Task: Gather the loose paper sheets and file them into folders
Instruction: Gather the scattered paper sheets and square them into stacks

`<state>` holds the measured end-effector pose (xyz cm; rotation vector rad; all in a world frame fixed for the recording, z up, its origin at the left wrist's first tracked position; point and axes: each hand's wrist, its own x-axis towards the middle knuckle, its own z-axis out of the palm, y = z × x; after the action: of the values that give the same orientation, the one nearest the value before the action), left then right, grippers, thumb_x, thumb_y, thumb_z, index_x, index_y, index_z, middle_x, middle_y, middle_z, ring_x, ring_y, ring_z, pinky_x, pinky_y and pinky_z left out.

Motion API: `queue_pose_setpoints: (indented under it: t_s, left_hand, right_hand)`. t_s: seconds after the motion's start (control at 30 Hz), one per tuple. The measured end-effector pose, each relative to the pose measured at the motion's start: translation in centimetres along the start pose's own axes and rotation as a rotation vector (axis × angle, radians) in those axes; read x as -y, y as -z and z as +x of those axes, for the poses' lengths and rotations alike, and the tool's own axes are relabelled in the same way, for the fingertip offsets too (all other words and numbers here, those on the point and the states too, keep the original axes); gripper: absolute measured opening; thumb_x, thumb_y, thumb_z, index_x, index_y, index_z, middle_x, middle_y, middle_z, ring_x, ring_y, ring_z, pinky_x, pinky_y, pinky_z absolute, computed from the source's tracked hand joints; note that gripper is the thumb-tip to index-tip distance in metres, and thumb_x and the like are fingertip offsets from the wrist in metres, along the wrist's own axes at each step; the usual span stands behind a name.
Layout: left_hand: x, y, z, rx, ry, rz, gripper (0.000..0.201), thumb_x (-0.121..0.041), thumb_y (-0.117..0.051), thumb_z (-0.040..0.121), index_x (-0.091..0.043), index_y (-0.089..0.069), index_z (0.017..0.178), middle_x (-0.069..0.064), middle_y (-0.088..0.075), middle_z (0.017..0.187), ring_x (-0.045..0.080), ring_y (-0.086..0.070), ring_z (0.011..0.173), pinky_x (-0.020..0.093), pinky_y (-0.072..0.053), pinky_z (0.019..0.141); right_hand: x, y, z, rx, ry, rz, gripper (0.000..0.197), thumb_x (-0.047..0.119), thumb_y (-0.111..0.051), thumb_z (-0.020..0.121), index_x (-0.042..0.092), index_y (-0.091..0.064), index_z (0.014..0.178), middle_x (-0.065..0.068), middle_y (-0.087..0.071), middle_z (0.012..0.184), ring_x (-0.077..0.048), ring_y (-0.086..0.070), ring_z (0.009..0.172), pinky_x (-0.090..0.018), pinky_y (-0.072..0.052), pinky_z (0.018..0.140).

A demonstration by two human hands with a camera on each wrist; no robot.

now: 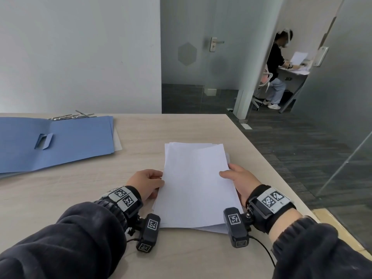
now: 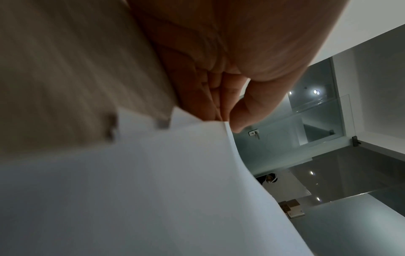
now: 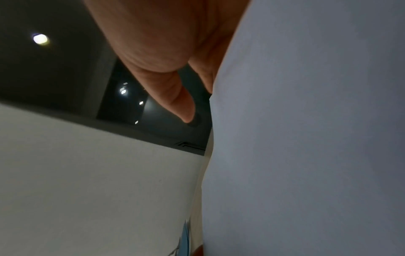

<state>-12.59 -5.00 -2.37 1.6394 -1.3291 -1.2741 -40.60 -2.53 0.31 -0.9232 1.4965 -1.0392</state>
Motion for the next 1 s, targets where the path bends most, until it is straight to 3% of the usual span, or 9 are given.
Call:
queue_pose_setpoints:
  t_s: [0.13, 0.3, 0.47, 0.57, 0.67, 0.8, 0.9, 1.0]
  left_hand:
    - [0.0, 0.0, -0.3, 0.003, 0.006, -0.016, 0.032, -0.006, -0.066, 0.090, -0.011, -0.066, 0.121, 0.003, -0.071, 0.101, 0.020, -0.064, 0.070, 0.012, -0.049, 0.046]
    - [-0.2, 0.0, -0.6, 0.010, 0.002, -0.006, 0.038, -0.011, -0.066, 0.090, -0.015, -0.062, 0.128, -0.006, -0.069, 0.092, 0.012, -0.066, 0.071, 0.009, -0.045, 0.046]
    - [-0.1, -0.1, -0.6, 0.021, -0.020, -0.014, 0.035, -0.003, -0.067, 0.088, -0.013, -0.064, 0.122, 0.001, -0.066, 0.093, 0.013, -0.062, 0.070, 0.013, -0.050, 0.051]
    - [-0.1, 0.1, -0.8, 0.031, -0.032, -0.069, 0.033, 0.001, -0.068, 0.085, -0.017, -0.066, 0.113, 0.014, -0.068, 0.111, 0.019, -0.065, 0.077, 0.026, -0.057, 0.066]
    - [-0.6, 0.3, -1.3, 0.034, -0.040, -0.191, 0.035, 0.001, -0.072, 0.079, -0.016, -0.066, 0.110, 0.013, -0.070, 0.113, 0.029, -0.069, 0.088, 0.046, -0.057, 0.078]
    - [-1.3, 0.7, -1.4, 0.016, -0.076, -0.304, 0.030, -0.005, -0.070, 0.085, -0.017, -0.061, 0.111, 0.005, -0.072, 0.106, 0.021, -0.066, 0.083, 0.035, -0.051, 0.071]
    - [-2.6, 0.9, -1.9, 0.093, -0.076, -0.355, 0.022, -0.008, -0.064, 0.092, -0.012, -0.064, 0.114, 0.007, -0.073, 0.097, 0.017, -0.068, 0.073, 0.030, -0.055, 0.066]
    - [-4.4, 1.2, -2.5, 0.166, -0.136, -0.348, 0.017, -0.006, -0.059, 0.096, -0.008, -0.068, 0.110, 0.010, -0.075, 0.104, 0.021, -0.072, 0.082, 0.031, -0.058, 0.069]
  right_hand:
    - [-1.7, 0.0, 0.1, -0.030, -0.093, -0.061, 0.022, -0.006, -0.060, 0.091, -0.005, -0.066, 0.112, -0.028, -0.070, 0.111, -0.048, -0.067, 0.105, -0.063, -0.050, 0.098]
    - [-2.1, -0.2, -0.4, 0.025, -0.014, -0.180, 0.023, -0.009, -0.058, 0.091, 0.006, -0.068, 0.106, -0.024, -0.071, 0.113, -0.047, -0.067, 0.106, -0.062, -0.051, 0.097]
    - [-2.7, -0.1, -1.0, 0.011, 0.029, -0.179, 0.028, -0.009, -0.058, 0.091, 0.015, -0.069, 0.099, -0.017, -0.075, 0.107, -0.041, -0.070, 0.101, -0.059, -0.052, 0.096]
    - [-2.9, -0.2, -1.5, 0.003, 0.040, -0.156, 0.027, -0.009, -0.058, 0.091, 0.014, -0.068, 0.102, -0.016, -0.075, 0.108, -0.040, -0.070, 0.102, -0.059, -0.052, 0.096]
    - [-2.6, -0.2, -2.0, -0.007, 0.069, -0.089, 0.027, -0.009, -0.057, 0.092, 0.012, -0.069, 0.104, -0.015, -0.076, 0.106, -0.037, -0.071, 0.098, -0.056, -0.054, 0.094]
    - [-1.4, -0.2, -3.0, 0.003, 0.157, 0.075, 0.026, -0.010, -0.054, 0.095, 0.010, -0.068, 0.104, -0.011, -0.077, 0.101, -0.032, -0.071, 0.092, -0.047, -0.057, 0.087]
    - [-0.3, -0.4, -3.9, 0.026, 0.241, 0.139, 0.026, -0.008, -0.052, 0.097, 0.012, -0.067, 0.107, -0.009, -0.077, 0.102, -0.028, -0.072, 0.089, -0.045, -0.058, 0.084]
    - [1.0, -0.5, -4.4, 0.033, 0.348, 0.145, 0.028, -0.008, -0.052, 0.097, 0.014, -0.068, 0.107, -0.006, -0.077, 0.103, -0.025, -0.073, 0.091, -0.042, -0.059, 0.085]
